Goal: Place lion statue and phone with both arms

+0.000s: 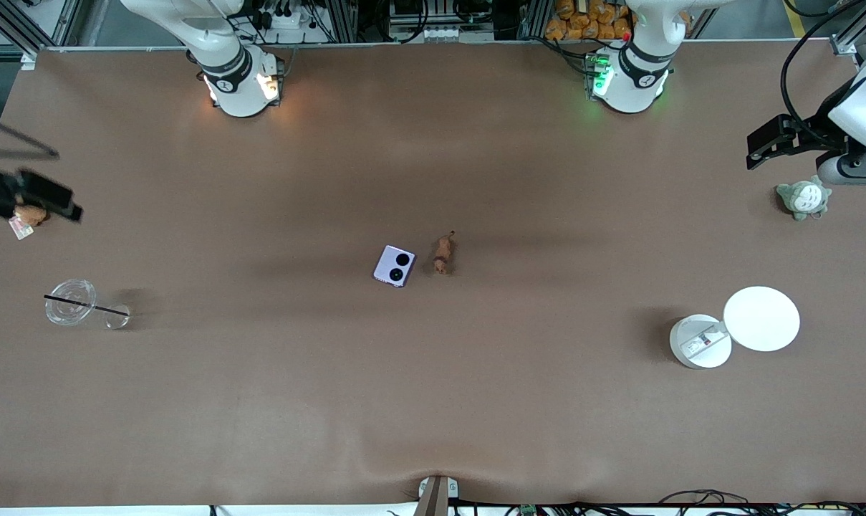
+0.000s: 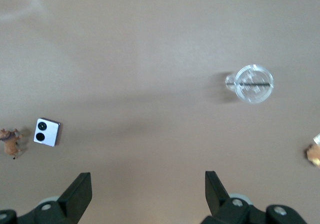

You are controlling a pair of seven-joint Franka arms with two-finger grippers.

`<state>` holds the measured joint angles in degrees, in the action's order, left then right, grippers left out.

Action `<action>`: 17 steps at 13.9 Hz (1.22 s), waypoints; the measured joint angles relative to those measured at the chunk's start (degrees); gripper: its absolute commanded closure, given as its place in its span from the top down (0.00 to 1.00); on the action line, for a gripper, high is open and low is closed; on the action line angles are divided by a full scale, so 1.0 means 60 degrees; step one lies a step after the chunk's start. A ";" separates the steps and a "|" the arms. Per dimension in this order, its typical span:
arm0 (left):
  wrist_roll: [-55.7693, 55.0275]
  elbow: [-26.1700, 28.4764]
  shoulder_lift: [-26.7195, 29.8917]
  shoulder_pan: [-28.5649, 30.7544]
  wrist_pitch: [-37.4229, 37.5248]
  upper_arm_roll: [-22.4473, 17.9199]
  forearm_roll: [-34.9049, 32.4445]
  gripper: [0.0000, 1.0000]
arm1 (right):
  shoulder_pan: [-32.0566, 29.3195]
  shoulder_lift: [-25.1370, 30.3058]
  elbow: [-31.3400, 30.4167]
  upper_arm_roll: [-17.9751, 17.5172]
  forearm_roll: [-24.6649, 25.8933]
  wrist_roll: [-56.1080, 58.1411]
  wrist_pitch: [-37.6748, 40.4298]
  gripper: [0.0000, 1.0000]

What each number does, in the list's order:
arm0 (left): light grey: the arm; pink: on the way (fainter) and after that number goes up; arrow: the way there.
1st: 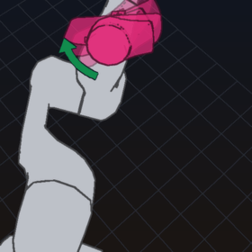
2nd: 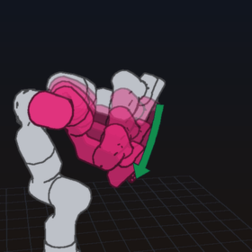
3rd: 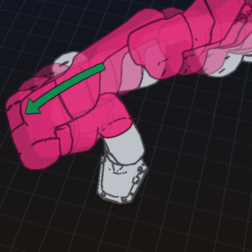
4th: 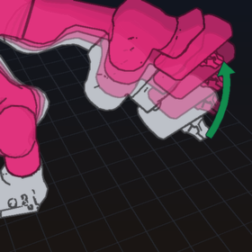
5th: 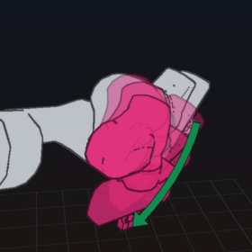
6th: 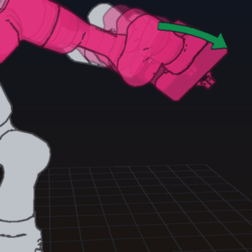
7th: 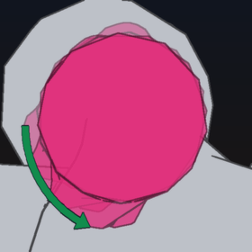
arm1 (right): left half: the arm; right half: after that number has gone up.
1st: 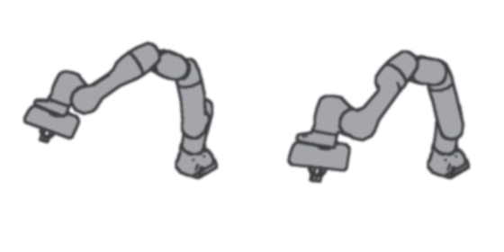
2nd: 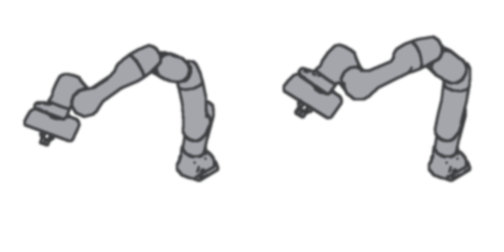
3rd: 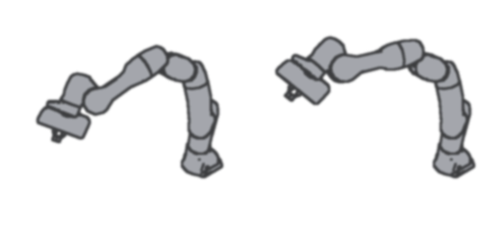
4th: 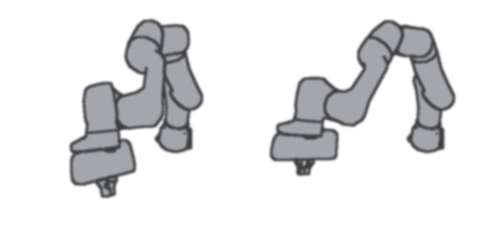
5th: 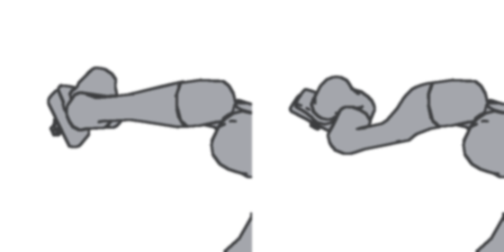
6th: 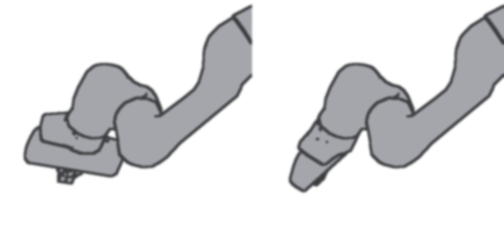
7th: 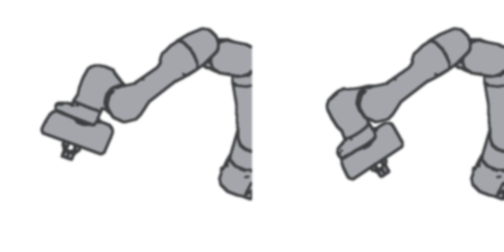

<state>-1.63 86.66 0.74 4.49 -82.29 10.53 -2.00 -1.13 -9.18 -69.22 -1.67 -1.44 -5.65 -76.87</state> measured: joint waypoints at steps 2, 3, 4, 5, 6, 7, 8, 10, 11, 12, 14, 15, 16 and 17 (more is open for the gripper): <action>-0.0005 -0.0025 0.0000 0.0001 -0.0001 0.0006 0.0000 1.00 | -0.0119 0.1077 -0.1466 0.0015 0.0004 0.0000 -0.0441 1.00; -0.0005 -0.0046 0.0000 0.0011 -0.0001 0.0003 0.0000 1.00 | -0.0147 0.1559 -0.2238 0.0017 0.0006 0.0000 -0.0685 1.00; -0.0005 -0.0057 0.0000 0.0015 -0.0001 -0.0005 0.0000 1.00 | -0.0151 0.1904 -0.2867 0.0018 0.0007 0.0000 -0.0872 1.00; -0.0005 -0.0064 0.0000 0.0015 -0.0002 -0.0009 0.0000 1.00 | -0.0151 0.2096 -0.3315 0.0011 0.0008 0.0003 -0.1035 1.00; -0.0005 -0.0088 -0.0004 0.0014 -0.0010 -0.0009 0.0000 1.00 | -0.0151 0.2155 -0.3535 0.0000 0.0022 0.0065 -0.1154 1.00; -0.0005 -0.0141 -0.0018 0.0016 -0.0019 -0.0009 0.0000 1.00 | -0.0149 0.2156 -0.3614 -0.0018 0.0053 0.0178 -0.1231 1.00; -0.0005 -0.0178 -0.0032 0.0017 -0.0019 -0.0009 0.0000 1.00 | -0.0145 0.2157 -0.3632 -0.0036 0.0080 0.0326 -0.1281 1.00; -0.0005 -0.0182 -0.0049 0.0019 0.0003 -0.0009 0.0000 1.00 | -0.0143 0.2158 -0.3606 -0.0055 0.0102 0.0600 -0.1335 1.00; -0.0005 -0.0182 -0.0052 0.0019 0.0071 -0.0009 0.0000 1.00 | -0.0147 0.2158 -0.3588 -0.0051 0.0115 0.0687 -0.1344 1.00; -0.0005 -0.0182 -0.0054 0.0022 0.0176 -0.0009 0.0000 1.00 | -0.0149 0.2158 -0.3577 -0.0043 0.0120 0.0729 -0.1346 1.00; -0.0005 -0.0180 -0.0076 0.0030 0.0276 -0.0011 0.0000 1.00 | -0.0152 0.2157 -0.3575 -0.0029 0.0123 0.0776 -0.1347 1.00; -0.0005 -0.0180 -0.0096 0.0032 0.0291 -0.0012 0.0000 1.00 | -0.0152 0.2158 -0.3575 -0.0024 0.0124 0.0788 -0.1347 1.00; -0.0005 -0.0180 -0.0114 0.0033 0.0294 -0.0012 0.0000 1.00 | -0.0153 0.2157 -0.3575 -0.0018 0.0125 0.0795 -0.1347 1.00; -0.0005 -0.0180 -0.0128 0.0033 0.0295 -0.0012 0.0000 1.00 | -0.0154 0.2157 -0.3575 -0.0015 0.0125 0.0800 -0.1347 1.00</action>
<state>-1.66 85.58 -0.03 4.69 -80.52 10.45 -2.00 -2.05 3.77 -90.67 -1.76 -0.69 -0.85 -84.95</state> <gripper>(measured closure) 0.000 0.000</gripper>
